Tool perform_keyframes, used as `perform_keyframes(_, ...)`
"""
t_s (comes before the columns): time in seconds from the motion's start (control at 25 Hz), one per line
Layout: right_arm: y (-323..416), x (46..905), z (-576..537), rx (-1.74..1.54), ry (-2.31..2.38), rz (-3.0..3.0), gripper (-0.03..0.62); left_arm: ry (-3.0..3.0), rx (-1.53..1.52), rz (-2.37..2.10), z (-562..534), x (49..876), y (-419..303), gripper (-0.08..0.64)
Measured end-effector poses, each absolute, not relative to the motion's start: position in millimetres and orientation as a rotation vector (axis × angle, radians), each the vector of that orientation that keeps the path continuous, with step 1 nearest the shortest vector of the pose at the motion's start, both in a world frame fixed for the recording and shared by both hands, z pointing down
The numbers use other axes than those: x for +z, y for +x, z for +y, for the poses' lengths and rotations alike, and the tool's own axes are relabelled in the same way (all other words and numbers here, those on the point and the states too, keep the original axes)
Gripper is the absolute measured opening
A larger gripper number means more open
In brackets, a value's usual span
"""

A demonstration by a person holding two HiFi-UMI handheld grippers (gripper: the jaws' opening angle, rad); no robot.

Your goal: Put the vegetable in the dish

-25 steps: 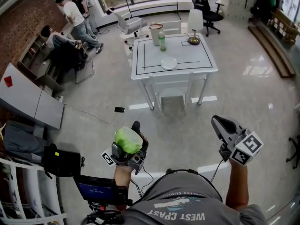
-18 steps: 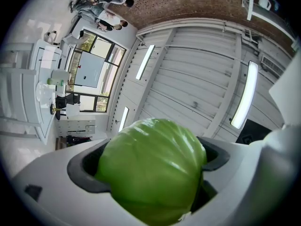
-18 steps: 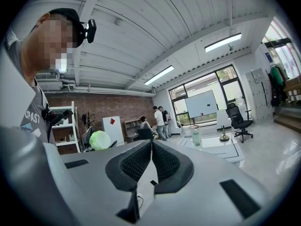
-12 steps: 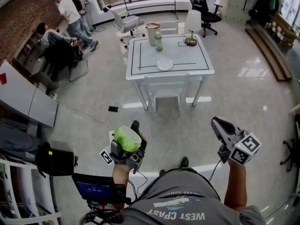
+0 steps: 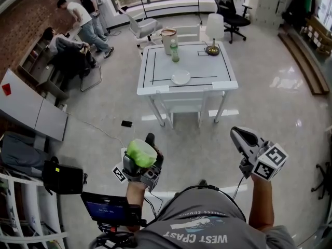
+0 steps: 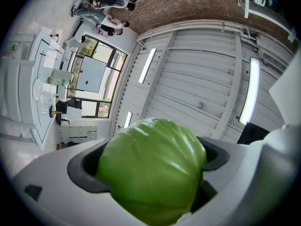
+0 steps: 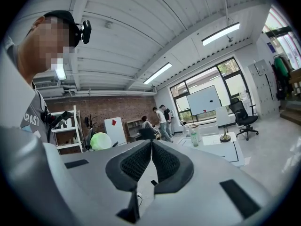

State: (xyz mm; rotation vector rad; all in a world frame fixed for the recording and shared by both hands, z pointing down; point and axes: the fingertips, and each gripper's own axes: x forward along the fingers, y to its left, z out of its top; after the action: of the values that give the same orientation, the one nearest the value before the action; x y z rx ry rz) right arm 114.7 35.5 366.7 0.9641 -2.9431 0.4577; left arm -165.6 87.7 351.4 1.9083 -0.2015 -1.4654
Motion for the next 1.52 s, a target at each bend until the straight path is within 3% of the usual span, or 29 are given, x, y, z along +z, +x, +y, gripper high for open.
perform_keyframes(0.32, 145.9, 386.6, -10.9, 0.538, 0.977, -2.943, 0.009, 1.933, -1.477, -0.202, 54.2, 341.0, -138.3, 0.549)
perform_keyframes(1.52, 67.0, 410.3, -74.7, 0.660, 1.232, -2.795, 0.009, 1.830, -1.288, -0.100, -85.1, 382.7, -217.3, 0.549)
